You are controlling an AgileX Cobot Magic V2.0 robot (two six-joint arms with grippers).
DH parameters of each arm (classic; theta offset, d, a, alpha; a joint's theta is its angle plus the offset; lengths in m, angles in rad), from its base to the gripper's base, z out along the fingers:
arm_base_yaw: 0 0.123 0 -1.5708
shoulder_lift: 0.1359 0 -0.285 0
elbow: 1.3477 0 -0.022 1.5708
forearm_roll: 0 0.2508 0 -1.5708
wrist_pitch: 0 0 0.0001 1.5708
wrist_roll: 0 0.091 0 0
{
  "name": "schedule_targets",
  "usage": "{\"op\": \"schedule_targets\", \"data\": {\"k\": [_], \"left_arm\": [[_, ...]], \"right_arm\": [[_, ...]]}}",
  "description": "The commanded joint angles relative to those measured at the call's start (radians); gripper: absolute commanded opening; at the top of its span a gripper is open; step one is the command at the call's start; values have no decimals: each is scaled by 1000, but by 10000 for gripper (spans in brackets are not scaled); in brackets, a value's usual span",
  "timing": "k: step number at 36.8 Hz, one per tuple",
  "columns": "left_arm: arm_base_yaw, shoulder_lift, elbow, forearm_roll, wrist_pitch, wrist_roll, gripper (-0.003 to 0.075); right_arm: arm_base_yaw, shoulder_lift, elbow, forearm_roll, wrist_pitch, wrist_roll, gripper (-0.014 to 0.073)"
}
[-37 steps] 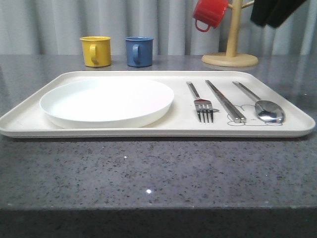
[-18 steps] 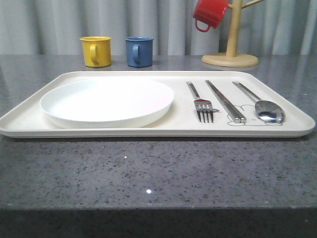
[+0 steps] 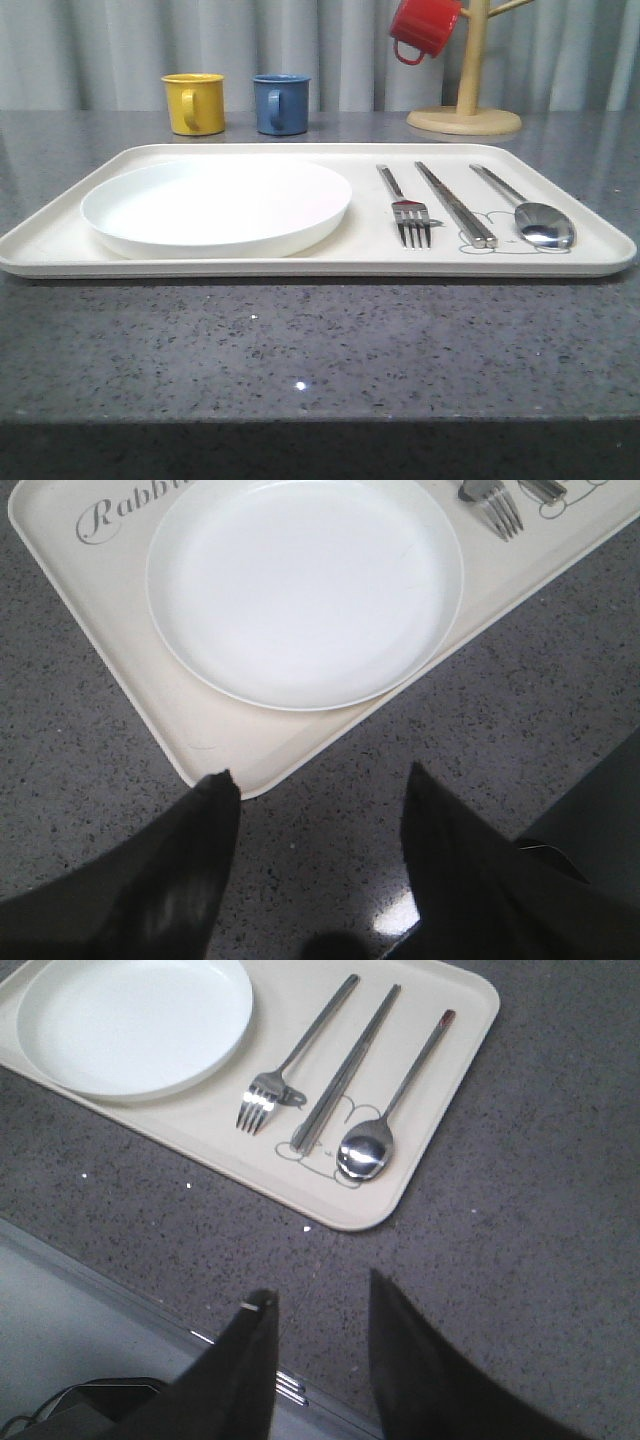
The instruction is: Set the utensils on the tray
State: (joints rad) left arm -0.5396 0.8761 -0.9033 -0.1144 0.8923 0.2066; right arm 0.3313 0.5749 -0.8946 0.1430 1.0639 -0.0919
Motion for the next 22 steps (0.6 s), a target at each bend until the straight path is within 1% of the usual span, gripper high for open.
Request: {"op": "schedule_targets", "data": {"k": [1,9,18,20,22], "left_arm": [[-8,-5,-25,-10,-61,-10,369],[-8,-5,-25,-10,-61,-10,369],[-8,-5,-25,-10,-61,-10,369],[-8,-5,-25,-6,-61,-8,369],[-8,-5,-25,5,-61,-2,368]], "right_arm": [[1,-56,49,-11,-99,-12,265],[1,-122,138,-11,-147,-12,265],[1,-127,149,-12,-184,-12,262],[1,-127,149,-13,-191,-12,247],[1,-127,149,-13,-198,-12,206]]}}
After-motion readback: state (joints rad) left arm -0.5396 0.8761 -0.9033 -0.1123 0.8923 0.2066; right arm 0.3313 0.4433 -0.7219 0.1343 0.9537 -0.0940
